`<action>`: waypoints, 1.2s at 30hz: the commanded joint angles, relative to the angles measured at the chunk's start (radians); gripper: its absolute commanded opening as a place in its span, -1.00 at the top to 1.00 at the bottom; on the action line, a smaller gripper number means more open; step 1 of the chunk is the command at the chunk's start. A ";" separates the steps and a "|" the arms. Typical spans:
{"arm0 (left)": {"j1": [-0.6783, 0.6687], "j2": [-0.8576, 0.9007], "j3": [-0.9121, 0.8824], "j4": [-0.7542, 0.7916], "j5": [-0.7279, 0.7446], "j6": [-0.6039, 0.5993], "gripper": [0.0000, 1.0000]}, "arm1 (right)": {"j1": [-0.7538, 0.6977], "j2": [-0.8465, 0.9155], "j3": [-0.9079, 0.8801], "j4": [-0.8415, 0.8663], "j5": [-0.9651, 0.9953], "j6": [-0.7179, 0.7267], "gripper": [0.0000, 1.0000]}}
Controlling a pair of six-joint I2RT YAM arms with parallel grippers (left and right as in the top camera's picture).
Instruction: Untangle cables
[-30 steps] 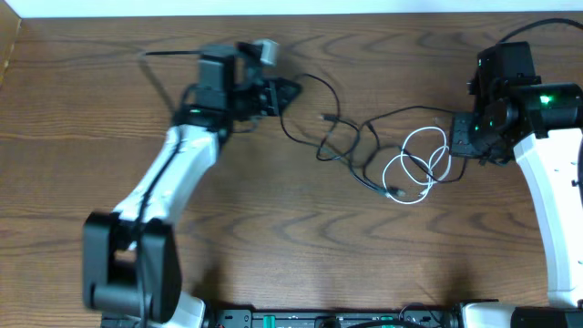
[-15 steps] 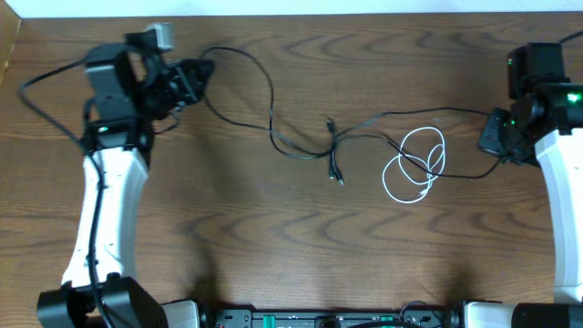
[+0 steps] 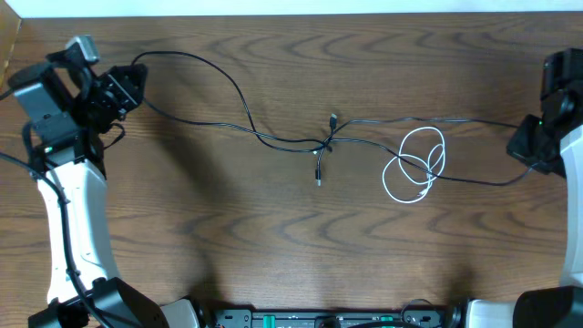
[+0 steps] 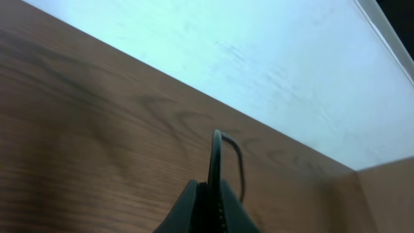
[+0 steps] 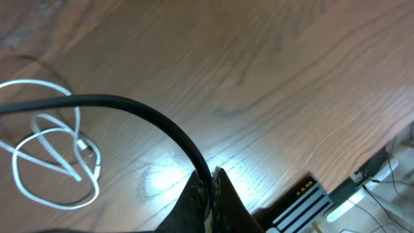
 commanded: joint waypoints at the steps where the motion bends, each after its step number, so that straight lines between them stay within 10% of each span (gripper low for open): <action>1: 0.043 -0.020 0.004 0.002 -0.002 0.029 0.85 | -0.039 0.001 -0.009 -0.001 0.053 0.021 0.98; 36: -0.039 -0.020 0.004 -0.132 0.182 0.050 0.85 | -0.057 0.001 -0.013 0.178 -0.305 -0.180 0.98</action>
